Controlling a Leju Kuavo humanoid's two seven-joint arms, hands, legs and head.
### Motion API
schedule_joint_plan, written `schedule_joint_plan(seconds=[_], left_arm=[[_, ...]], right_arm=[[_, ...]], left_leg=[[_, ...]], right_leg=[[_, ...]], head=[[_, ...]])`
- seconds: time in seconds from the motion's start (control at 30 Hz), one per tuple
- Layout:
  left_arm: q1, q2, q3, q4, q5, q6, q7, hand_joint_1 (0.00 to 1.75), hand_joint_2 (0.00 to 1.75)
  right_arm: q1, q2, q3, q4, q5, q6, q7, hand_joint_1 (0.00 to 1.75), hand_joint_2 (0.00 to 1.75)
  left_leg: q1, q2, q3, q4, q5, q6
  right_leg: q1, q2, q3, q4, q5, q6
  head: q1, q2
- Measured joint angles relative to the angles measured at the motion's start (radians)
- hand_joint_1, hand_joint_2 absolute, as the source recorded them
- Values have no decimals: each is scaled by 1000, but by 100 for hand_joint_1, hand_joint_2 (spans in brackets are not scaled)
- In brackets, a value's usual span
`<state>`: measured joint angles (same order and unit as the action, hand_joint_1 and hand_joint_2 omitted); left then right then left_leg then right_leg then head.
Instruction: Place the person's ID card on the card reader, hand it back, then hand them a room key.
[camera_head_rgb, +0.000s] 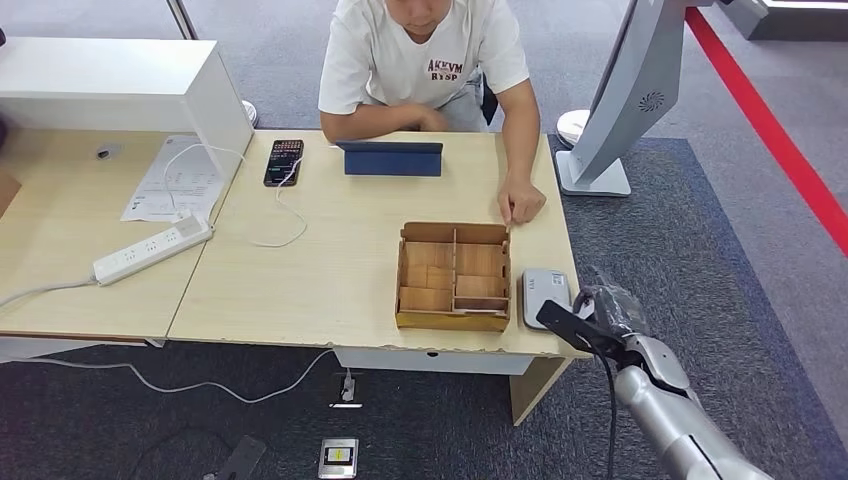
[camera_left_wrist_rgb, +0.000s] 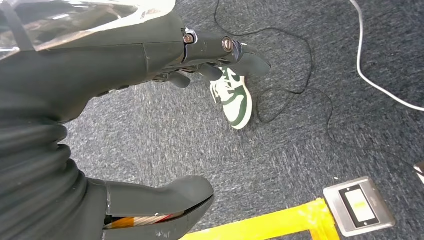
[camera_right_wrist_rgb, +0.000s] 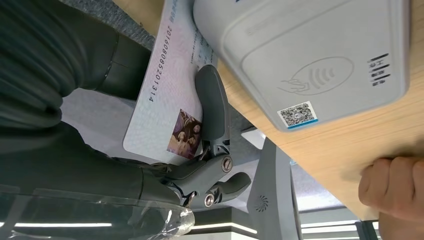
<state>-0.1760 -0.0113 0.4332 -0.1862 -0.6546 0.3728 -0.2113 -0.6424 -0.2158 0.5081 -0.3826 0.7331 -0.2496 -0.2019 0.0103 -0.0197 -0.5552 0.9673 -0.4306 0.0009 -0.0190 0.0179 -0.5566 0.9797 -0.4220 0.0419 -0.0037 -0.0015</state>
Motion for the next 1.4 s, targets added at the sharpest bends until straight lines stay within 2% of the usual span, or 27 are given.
schedule_joint_plan(seconds=[0.23,0.6,0.83,1.07,1.4], left_arm=[[-4,3,-15,0,3,-2,3,0,175],[0,3,-19,0,21,3,-7,0,175],[0,3,-21,0,28,20,-17,0,175],[4,2,-30,0,36,25,-28,0,175],[0,1,-44,0,32,14,-17,0,175]], right_arm=[[6,7,6,0,-6,-3,20,175,175],[0,6,8,-1,-42,-30,4,175,175],[-55,-8,8,-13,-81,-67,-31,175,175],[-123,-16,5,-37,-96,-60,-48,175,175],[-123,-5,8,-54,-71,-30,-47,175,175]], left_leg=[[0,0,2,0,0,0],[0,0,1,0,0,0],[0,0,1,0,0,0],[0,0,1,0,0,0],[0,0,1,0,0,0]], right_leg=[[0,0,1,0,0,0],[0,0,1,0,0,0],[0,0,1,0,0,0],[0,0,1,0,0,0],[0,0,1,0,0,0]], head=[[0,0],[0,0],[0,0],[0,0],[0,0]])
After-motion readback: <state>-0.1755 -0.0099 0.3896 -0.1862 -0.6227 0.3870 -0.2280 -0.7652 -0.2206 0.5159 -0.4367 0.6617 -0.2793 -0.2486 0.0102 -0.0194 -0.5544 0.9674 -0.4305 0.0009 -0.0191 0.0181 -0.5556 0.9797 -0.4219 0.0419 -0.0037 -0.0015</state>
